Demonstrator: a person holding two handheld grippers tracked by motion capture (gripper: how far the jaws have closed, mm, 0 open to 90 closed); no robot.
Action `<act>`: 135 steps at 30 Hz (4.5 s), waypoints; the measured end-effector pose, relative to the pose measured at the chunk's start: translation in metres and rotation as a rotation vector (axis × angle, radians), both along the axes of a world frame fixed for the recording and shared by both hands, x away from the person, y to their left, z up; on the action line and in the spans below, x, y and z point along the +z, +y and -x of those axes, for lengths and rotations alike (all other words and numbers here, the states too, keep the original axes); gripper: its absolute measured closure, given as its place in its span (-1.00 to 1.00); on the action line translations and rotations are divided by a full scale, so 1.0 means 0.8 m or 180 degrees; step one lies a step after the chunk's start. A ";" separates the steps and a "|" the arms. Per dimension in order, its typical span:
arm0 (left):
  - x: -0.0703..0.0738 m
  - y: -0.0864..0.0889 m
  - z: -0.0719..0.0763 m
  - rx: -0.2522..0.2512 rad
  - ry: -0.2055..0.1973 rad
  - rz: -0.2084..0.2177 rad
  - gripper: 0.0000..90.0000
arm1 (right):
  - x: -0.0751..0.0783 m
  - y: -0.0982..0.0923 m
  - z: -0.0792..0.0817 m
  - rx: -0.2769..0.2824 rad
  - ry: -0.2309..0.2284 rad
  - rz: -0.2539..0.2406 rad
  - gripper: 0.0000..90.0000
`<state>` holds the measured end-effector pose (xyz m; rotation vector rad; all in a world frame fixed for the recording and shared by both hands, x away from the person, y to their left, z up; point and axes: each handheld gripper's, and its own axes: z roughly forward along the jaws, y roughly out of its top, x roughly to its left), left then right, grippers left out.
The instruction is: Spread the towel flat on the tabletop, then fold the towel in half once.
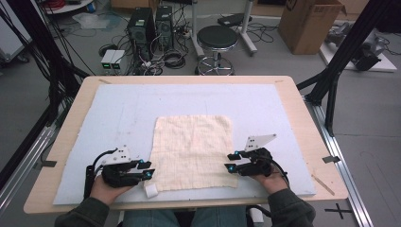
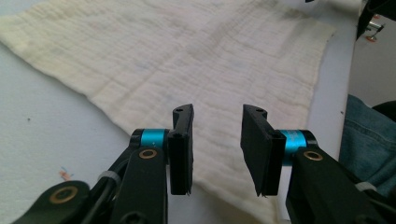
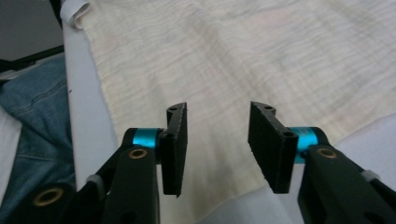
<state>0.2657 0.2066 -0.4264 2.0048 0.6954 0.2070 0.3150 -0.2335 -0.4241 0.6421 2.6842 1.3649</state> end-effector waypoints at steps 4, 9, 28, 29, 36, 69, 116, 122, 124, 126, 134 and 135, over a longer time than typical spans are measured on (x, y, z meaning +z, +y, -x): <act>0.003 0.002 -0.004 0.0069 -0.0032 0.0032 0.32 | 0.002 0.002 -0.004 -0.0030 -0.0009 -0.0043 0.11; 0.006 0.006 -0.009 0.0131 -0.0031 0.0059 0.22 | 0.006 0.001 -0.008 -0.0104 -0.0031 -0.0070 -0.04; 0.036 0.002 -0.040 0.0212 -0.0083 0.0062 0.04 | 0.029 -0.009 -0.032 -0.0319 -0.0120 -0.0155 -0.31; 0.037 0.002 -0.041 0.0215 -0.0093 0.0065 0.04 | 0.029 -0.009 -0.034 -0.0319 -0.0148 -0.0162 -0.31; 0.042 -0.001 -0.050 0.0230 -0.0077 0.0081 0.03 | 0.027 -0.008 -0.039 -0.0311 -0.0113 -0.0125 -0.31; 0.069 -0.007 -0.147 0.0606 0.0035 0.0133 0.11 | 0.067 -0.002 -0.140 -0.0592 -0.0095 0.0074 -0.26; -0.019 -0.033 -0.230 0.1339 0.0388 -0.0396 0.82 | -0.013 0.011 -0.210 -0.1136 0.0282 0.0535 0.72; -0.018 -0.034 -0.230 0.1350 0.0386 -0.0384 0.94 | -0.010 0.014 -0.209 -0.1065 0.0306 0.0527 0.88; -0.016 -0.032 -0.230 0.1349 0.0380 -0.0385 0.94 | -0.008 0.012 -0.209 -0.1070 0.0314 0.0507 0.89; -0.013 -0.030 -0.230 0.1364 0.0361 -0.0333 0.95 | -0.006 0.011 -0.208 -0.1073 0.0277 0.0479 0.89; 0.004 -0.024 -0.233 0.1395 0.0288 -0.0222 0.95 | 0.008 0.014 -0.211 -0.1073 0.0208 0.0388 0.89; 0.007 -0.023 -0.233 0.1395 0.0265 -0.0211 0.95 | 0.009 0.014 -0.211 -0.1081 0.0202 0.0380 0.89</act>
